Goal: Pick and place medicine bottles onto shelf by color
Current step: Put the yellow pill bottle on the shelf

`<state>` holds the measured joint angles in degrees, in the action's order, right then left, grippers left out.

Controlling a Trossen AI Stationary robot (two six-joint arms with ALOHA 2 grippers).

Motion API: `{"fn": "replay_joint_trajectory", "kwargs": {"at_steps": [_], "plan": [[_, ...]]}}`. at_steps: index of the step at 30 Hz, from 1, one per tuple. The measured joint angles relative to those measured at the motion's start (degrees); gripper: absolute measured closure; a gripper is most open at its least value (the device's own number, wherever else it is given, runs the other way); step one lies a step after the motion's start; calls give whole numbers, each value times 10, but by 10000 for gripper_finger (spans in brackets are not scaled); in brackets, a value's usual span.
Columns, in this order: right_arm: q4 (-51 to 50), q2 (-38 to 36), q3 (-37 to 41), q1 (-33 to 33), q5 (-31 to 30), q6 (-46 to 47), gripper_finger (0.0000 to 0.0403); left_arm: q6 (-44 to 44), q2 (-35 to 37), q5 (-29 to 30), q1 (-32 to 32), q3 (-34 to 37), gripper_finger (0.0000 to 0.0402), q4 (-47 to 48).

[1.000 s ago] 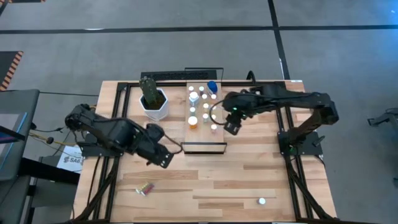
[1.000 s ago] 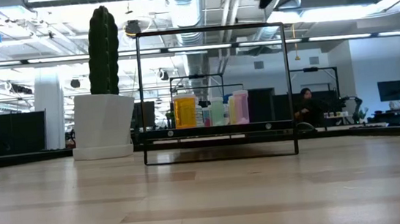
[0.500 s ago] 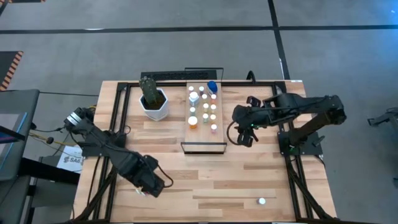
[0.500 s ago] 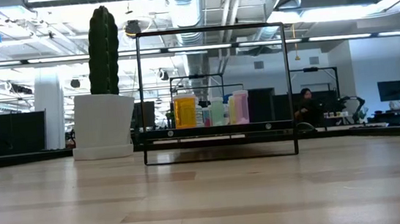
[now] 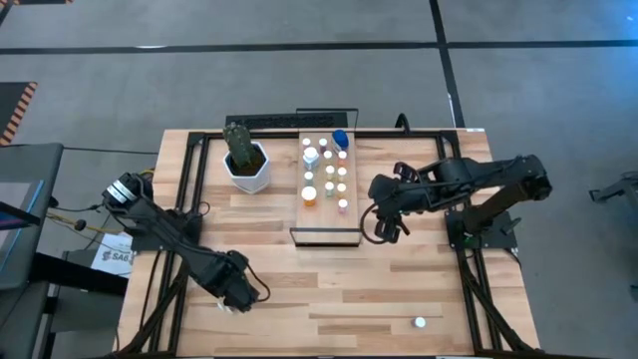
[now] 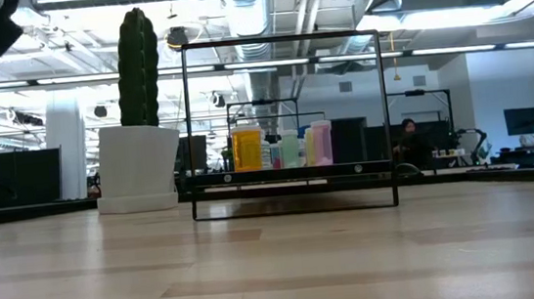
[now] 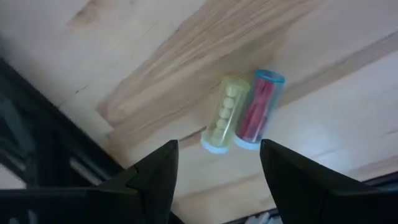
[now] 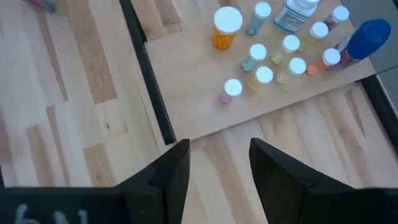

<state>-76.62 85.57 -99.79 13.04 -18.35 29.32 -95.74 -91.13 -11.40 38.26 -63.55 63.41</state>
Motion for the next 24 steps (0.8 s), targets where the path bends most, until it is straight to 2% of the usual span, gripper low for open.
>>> {"fn": "replay_joint_trajectory", "kwargs": {"at_steps": [12, 24], "plan": [[26, 0, 0, -8, 0, 56, 216, 6, 0, 15, 1, 86, 188, -101], [25, 0, 0, -8, 1, 67, 217, 7, 0, 16, 1, 92, 226, -139]]}}
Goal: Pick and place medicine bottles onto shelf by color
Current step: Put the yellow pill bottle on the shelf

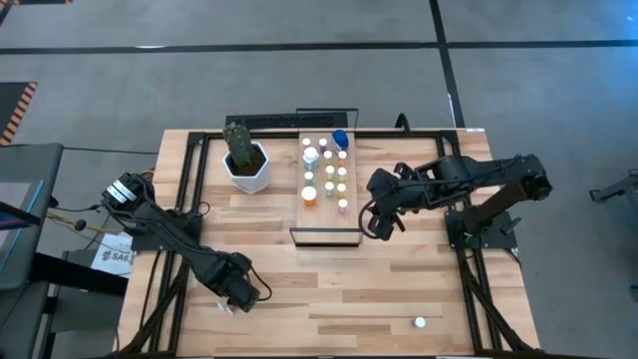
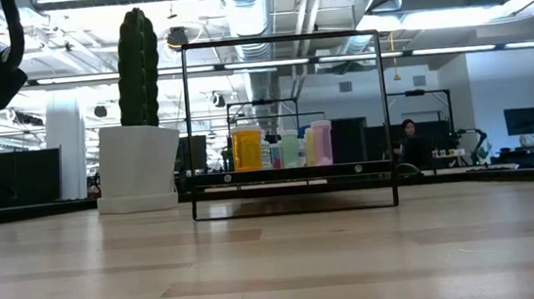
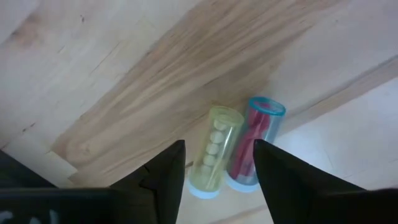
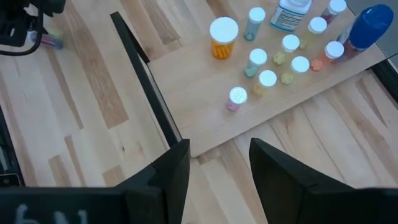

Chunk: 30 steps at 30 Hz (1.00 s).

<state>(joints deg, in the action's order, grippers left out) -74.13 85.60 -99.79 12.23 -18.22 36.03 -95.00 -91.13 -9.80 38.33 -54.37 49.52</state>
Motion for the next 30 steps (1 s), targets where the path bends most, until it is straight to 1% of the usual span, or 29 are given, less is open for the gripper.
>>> {"fn": "replay_joint_trajectory", "kwargs": {"at_steps": [9, 17, 19, 23, 30], "plan": [[0, 0, 0, 0, 0, -5, 217, -7, 0, 0, 1, 0, 248, -8], [-6, 0, 0, 0, 0, -6, 217, -11, 0, 1, 1, 2, 242, -12], [-6, 0, 0, 0, 0, -6, 217, -12, 0, 1, 2, 8, 241, -15], [-5, 0, 0, 0, 0, -7, 217, -23, 0, -3, 7, 29, 241, -55], [-5, 0, 0, 0, 0, -7, 217, -27, 0, 0, 11, 41, 241, -54]]}}
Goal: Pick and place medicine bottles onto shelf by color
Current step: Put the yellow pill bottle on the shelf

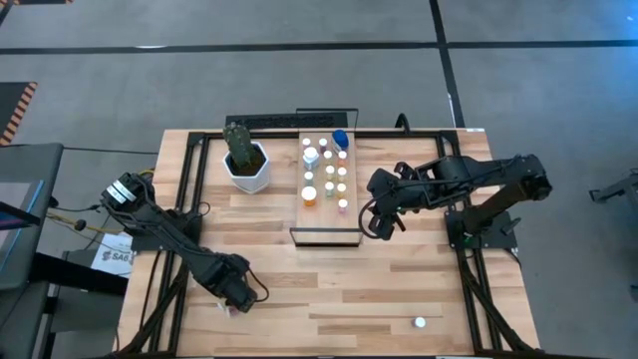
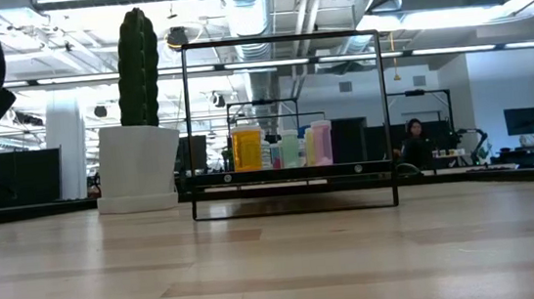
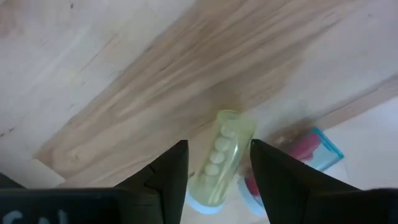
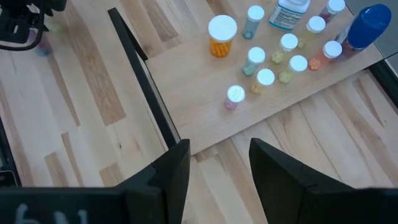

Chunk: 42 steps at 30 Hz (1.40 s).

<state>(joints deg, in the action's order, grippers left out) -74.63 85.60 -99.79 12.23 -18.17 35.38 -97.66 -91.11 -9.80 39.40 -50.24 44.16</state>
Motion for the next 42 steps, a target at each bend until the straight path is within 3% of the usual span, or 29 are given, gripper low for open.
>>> {"fn": "replay_joint_trajectory", "kwargs": {"at_steps": [15, 24, 34, 38, 42], "plan": [[1, 0, 0, 0, 0, 2, 217, 10, -9, 15, 0, 0, 241, -4], [1, 0, 0, 0, 0, 2, 217, 9, -53, -15, 4, -3, 242, -12], [1, 0, 0, 0, 0, 2, 217, -11, -53, -8, 4, -2, 312, -15], [1, 0, 0, 0, 0, -10, 217, -26, -39, 10, 3, 0, 331, -12], [2, -1, 0, 0, 0, -27, 217, -57, 0, 77, -4, 2, 324, 14]]}}
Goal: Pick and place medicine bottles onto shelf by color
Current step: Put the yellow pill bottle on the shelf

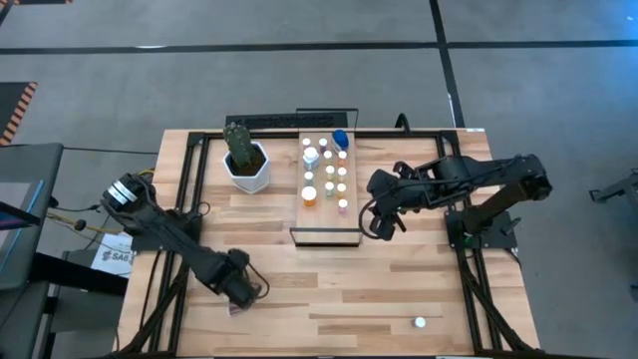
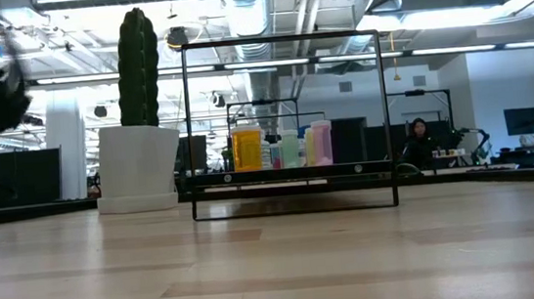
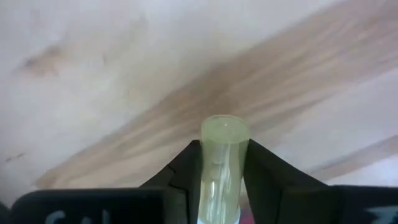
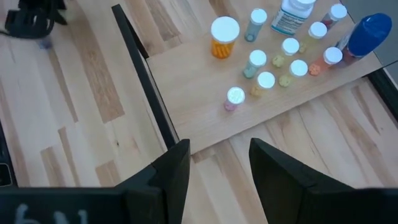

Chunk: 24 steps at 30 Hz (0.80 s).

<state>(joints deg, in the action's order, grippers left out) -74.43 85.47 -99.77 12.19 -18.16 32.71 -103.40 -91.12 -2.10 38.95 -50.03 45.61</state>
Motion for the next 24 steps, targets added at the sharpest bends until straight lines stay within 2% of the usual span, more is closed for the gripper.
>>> {"fn": "replay_joint_trajectory", "kwargs": {"at_steps": [5, 9, 12, 15, 19, 22, 24], "plan": [[-4, 0, -16, -6, 0, -19, 217, -40, 87, 110, -15, -1, 312, 19], [6, -1, -53, -7, 0, -49, 217, -51, 168, 275, -26, -14, 315, 17], [35, -2, -85, -7, 0, -83, 217, -4, 225, 423, -32, -38, 316, -2], [79, -1, -114, 3, 0, -131, 217, 104, 269, 567, -34, -67, 316, -49], [168, -2, -137, 24, 0, -223, 217, 331, 306, 725, -35, -109, 316, -190], [248, -1, -141, 41, 0, -313, 217, 551, 310, 788, -37, -137, 316, -348], [304, -1, -141, 52, -1, -379, 217, 686, 307, 801, -42, -153, 316, -474]]}}
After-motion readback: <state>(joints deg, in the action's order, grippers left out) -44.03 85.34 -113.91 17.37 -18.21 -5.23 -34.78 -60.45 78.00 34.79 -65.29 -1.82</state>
